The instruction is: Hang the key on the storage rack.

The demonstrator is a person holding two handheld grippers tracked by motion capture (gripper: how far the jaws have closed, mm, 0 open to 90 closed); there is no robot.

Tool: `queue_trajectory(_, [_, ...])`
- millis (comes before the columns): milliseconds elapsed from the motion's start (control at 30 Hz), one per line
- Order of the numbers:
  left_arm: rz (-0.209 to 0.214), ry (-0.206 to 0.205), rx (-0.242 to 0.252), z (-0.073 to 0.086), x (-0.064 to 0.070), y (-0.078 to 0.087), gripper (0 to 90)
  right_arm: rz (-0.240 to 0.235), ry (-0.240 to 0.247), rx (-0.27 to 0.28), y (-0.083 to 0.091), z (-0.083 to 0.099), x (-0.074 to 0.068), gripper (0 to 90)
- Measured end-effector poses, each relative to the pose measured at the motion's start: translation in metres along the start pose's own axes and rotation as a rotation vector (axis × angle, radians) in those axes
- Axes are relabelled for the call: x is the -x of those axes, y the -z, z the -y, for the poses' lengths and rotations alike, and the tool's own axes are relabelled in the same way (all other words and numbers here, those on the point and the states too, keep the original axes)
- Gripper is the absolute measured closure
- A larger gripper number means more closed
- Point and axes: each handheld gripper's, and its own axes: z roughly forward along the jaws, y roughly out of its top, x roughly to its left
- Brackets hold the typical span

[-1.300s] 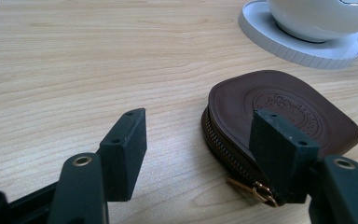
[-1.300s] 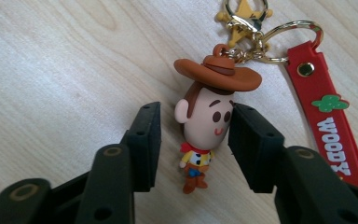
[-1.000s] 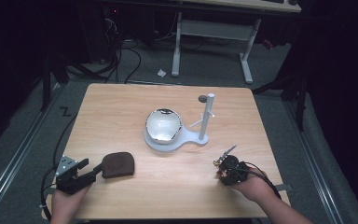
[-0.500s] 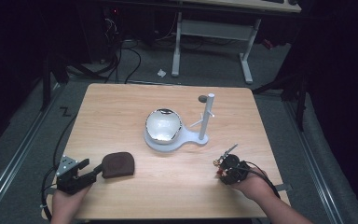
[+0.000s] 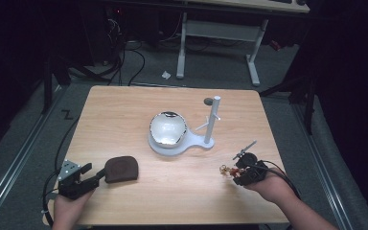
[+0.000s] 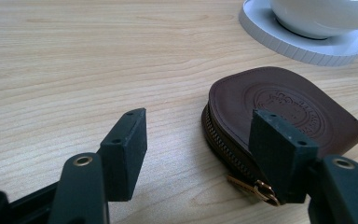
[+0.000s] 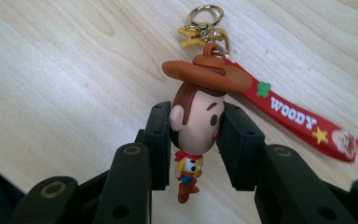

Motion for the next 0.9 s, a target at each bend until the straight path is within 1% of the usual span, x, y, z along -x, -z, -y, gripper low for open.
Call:
queue_trajectory(133, [-0.002, 0.004, -0.002, 0.0, -0.001, 0.0, 37.5, -0.01, 0.005, -0.004, 0.011, 0.004, 0.003, 66.2])
queue_trajectory(167, [-0.002, 0.005, -0.002, 0.0, -0.001, 0.0, 37.6, -0.008, 0.015, -0.002, 0.014, 0.005, 0.004, 66.2])
queue_trajectory(200, [-0.002, 0.005, -0.001, 0.0, -0.001, 0.0, 37.6, -0.004, 0.01, 0.002, 0.019, 0.006, 0.005, 66.2])
queue_trajectory(267, [-0.003, 0.002, -0.002, 0.0, -0.001, 0.001, 37.6, -0.001, 0.0, 0.0, 0.022, 0.006, 0.005, 66.2])
queue_trajectory(333, [-0.003, 0.003, -0.002, 0.0, -0.001, 0.0, 37.6, 0.007, 0.007, 0.006, 0.03, 0.007, 0.007, 66.1])
queue_trajectory(367, [-0.002, 0.003, -0.002, 0.0, -0.001, 0.0, 37.6, 0.007, 0.007, 0.006, 0.03, 0.007, 0.007, 66.1])
queue_trajectory(433, [-0.002, 0.002, -0.003, 0.0, -0.001, 0.0, 37.6, 0.01, -0.015, 0.006, 0.037, 0.007, 0.007, 66.1])
queue_trajectory(467, [-0.002, 0.002, -0.003, 0.0, -0.001, 0.0, 37.6, 0.011, -0.005, 0.016, 0.04, 0.007, 0.009, 66.1])
queue_trajectory(867, [0.001, 0.001, -0.005, 0.001, 0.0, -0.001, 37.6, 0.049, -0.011, 0.053, 0.071, 0.005, 0.014, 66.1])
queue_trajectory(900, [0.001, 0.001, -0.005, 0.001, 0.0, -0.001, 37.6, 0.049, -0.011, 0.053, 0.071, 0.005, 0.014, 66.1])
